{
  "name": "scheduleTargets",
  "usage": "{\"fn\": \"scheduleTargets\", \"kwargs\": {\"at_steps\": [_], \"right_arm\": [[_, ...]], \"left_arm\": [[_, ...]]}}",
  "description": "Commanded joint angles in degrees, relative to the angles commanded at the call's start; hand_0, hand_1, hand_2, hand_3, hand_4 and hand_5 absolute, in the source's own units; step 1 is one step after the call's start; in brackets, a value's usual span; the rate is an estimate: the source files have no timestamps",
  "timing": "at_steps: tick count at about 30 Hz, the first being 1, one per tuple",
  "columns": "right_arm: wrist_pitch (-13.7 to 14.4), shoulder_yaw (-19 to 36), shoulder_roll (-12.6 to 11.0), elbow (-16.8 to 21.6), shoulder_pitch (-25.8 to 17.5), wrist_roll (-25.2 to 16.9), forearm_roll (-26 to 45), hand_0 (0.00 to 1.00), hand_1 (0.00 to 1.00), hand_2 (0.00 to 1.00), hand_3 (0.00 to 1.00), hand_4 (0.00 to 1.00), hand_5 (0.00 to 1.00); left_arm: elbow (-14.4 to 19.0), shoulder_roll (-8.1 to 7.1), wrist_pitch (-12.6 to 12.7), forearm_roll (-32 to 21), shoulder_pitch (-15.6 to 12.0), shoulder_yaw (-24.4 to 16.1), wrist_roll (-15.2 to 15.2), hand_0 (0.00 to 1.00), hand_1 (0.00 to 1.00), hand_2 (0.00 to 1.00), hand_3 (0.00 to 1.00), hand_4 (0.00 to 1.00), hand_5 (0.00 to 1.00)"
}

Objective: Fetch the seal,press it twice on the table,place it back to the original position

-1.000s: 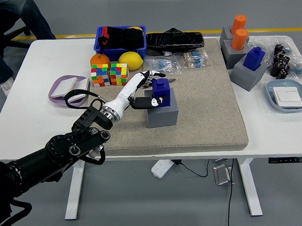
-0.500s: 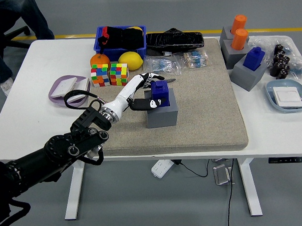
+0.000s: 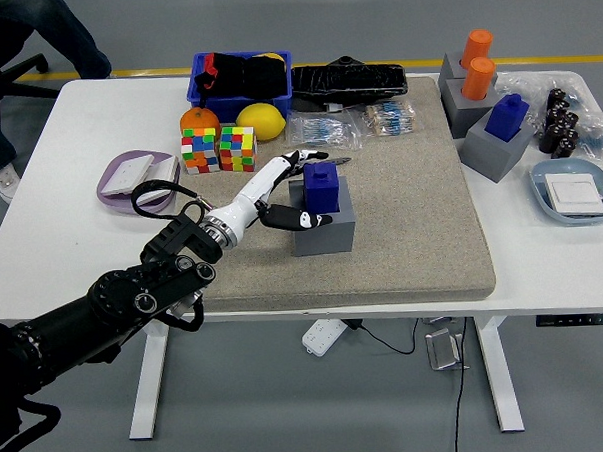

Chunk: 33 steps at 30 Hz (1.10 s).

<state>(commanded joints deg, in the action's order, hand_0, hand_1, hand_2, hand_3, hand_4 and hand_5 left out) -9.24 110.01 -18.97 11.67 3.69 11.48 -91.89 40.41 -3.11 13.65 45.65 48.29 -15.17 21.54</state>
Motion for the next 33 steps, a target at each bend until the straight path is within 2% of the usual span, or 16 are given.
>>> {"fn": "scheduleTargets", "kwargs": {"at_steps": [5,6,17,18,22,23,24,28,30,31,33], "right_arm": [[0.00,0.12,0.01,-0.03,-0.10,0.00,-0.11,0.869,0.730,0.707,0.739,0.856,0.529],[0.00,0.14,0.02,-0.04,-0.09,0.01,-0.14,0.869,0.730,0.705,0.739,0.856,0.531],[-0.03,0.44,0.14,-0.05,-0.15,-0.01,-0.16,0.869,0.730,0.704,0.740,0.857,0.532],[-0.04,0.44,0.16,-0.06,-0.14,-0.01,-0.16,0.869,0.729,0.704,0.741,0.857,0.533],[-0.06,0.51,0.21,-0.05,-0.20,-0.02,-0.17,0.869,0.729,0.704,0.741,0.857,0.533],[-0.06,0.58,0.21,-0.05,-0.24,-0.03,-0.21,0.869,0.729,0.704,0.741,0.857,0.533],[-0.08,0.68,0.20,-0.07,-0.25,-0.02,-0.29,0.869,0.729,0.704,0.740,0.857,0.533],[-0.08,1.27,0.05,-0.05,-0.40,-0.02,-0.71,0.869,0.729,0.704,0.740,0.857,0.533],[-0.08,1.81,-0.05,-0.07,-0.51,-0.01,-1.12,0.869,0.729,0.704,0.740,0.857,0.533],[-0.10,1.93,-0.09,-0.08,-0.57,0.01,-1.17,0.869,0.729,0.703,0.740,0.857,0.532],[-0.09,2.29,-0.15,-0.12,-0.59,0.01,-1.54,0.869,0.729,0.703,0.740,0.857,0.532]], "left_arm": [[0.03,-0.09,-0.94,-0.86,-0.14,-0.72,0.45,0.989,0.998,0.983,0.998,0.998,0.181],[0.04,-0.10,-0.90,-0.97,-0.15,-0.88,0.50,0.998,0.998,0.998,0.998,0.998,0.244],[0.37,-0.33,-1.50,-0.96,-0.52,-2.88,0.89,0.998,0.998,0.998,0.998,0.998,0.265],[0.52,-0.38,-1.95,-0.70,-0.61,-3.41,0.78,0.998,0.998,0.998,0.998,0.998,0.351],[0.97,-0.70,-2.83,0.23,-0.97,-5.43,0.26,0.998,0.998,0.998,0.998,0.998,0.351],[1.20,-0.93,-3.08,0.30,-1.11,-6.15,0.01,0.998,0.998,0.998,0.998,0.998,0.351],[1.47,-1.23,-3.35,0.44,-1.24,-6.82,-0.30,0.998,0.998,0.998,0.998,0.998,0.514],[3.82,-3.46,-4.07,0.57,-2.11,-10.21,-1.04,0.998,0.998,0.998,0.998,0.998,0.514],[5.52,-5.11,-4.00,0.31,-2.62,-12.50,-1.19,0.998,0.998,0.998,0.998,0.998,0.514],[6.10,-5.81,-3.79,0.48,-2.80,-13.54,-1.23,0.998,0.998,0.998,0.998,0.998,0.608],[6.78,-7.48,-3.13,-0.82,-3.20,-15.88,-0.44,0.998,0.998,0.998,0.998,0.998,0.608]]}}
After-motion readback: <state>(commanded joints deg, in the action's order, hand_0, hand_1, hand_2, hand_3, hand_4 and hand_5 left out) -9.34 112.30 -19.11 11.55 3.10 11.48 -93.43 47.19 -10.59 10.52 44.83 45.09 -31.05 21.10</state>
